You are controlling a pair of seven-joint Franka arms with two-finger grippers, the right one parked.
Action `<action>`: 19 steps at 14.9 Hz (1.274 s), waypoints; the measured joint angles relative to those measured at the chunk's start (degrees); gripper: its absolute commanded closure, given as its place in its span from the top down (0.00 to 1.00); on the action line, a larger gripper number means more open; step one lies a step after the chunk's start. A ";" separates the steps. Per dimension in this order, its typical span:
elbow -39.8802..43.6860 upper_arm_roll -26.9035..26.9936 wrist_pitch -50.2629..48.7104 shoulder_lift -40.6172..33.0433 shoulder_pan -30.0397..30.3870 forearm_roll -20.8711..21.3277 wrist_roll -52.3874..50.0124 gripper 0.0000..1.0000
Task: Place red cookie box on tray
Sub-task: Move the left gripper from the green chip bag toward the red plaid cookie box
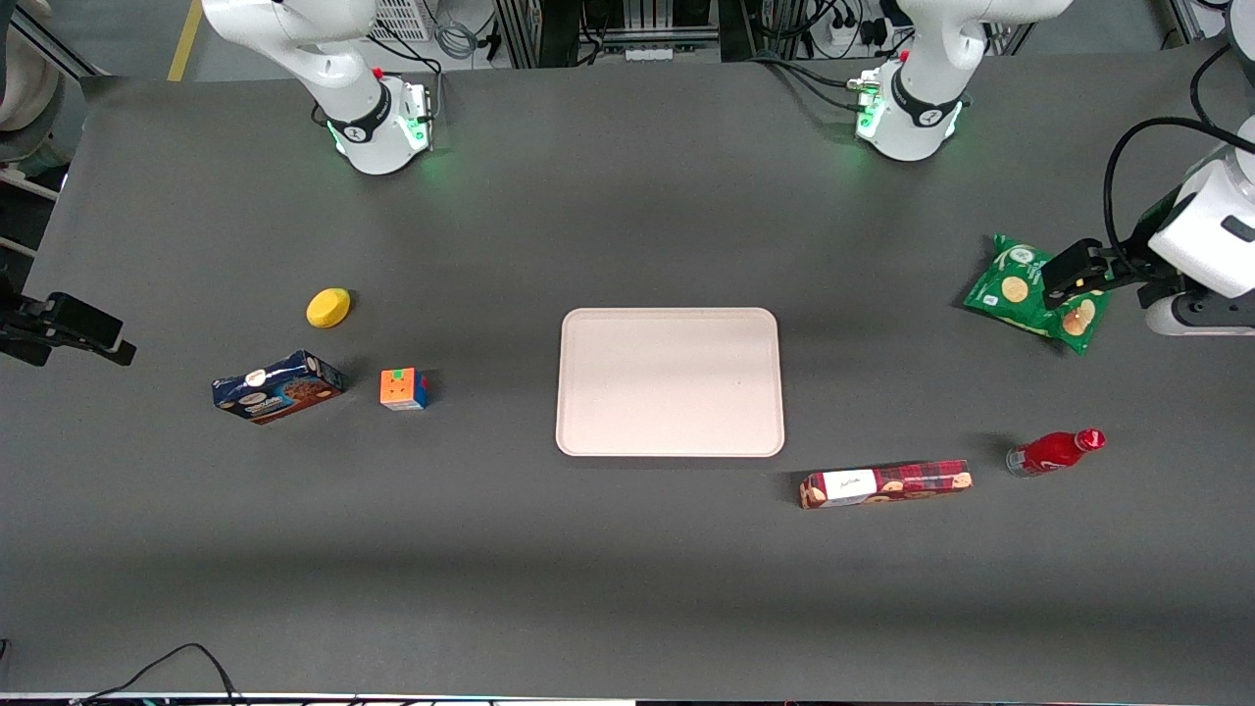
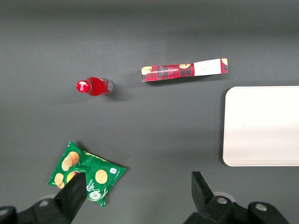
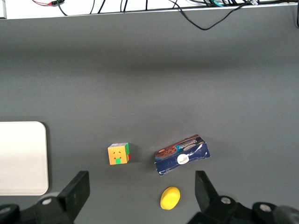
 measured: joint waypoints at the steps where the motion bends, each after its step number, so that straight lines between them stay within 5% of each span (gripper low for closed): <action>1: 0.00 0.04 -0.03 0.00 0.00 -0.01 0.00 1.00; 7: 0.00 0.03 -0.37 0.09 -0.01 -0.03 2.21 1.00; 15: 0.00 0.02 -0.30 2.95 0.00 0.42 27.98 1.00; 19: 0.00 -1.07 4.18 5.43 -0.38 4.84 39.60 1.00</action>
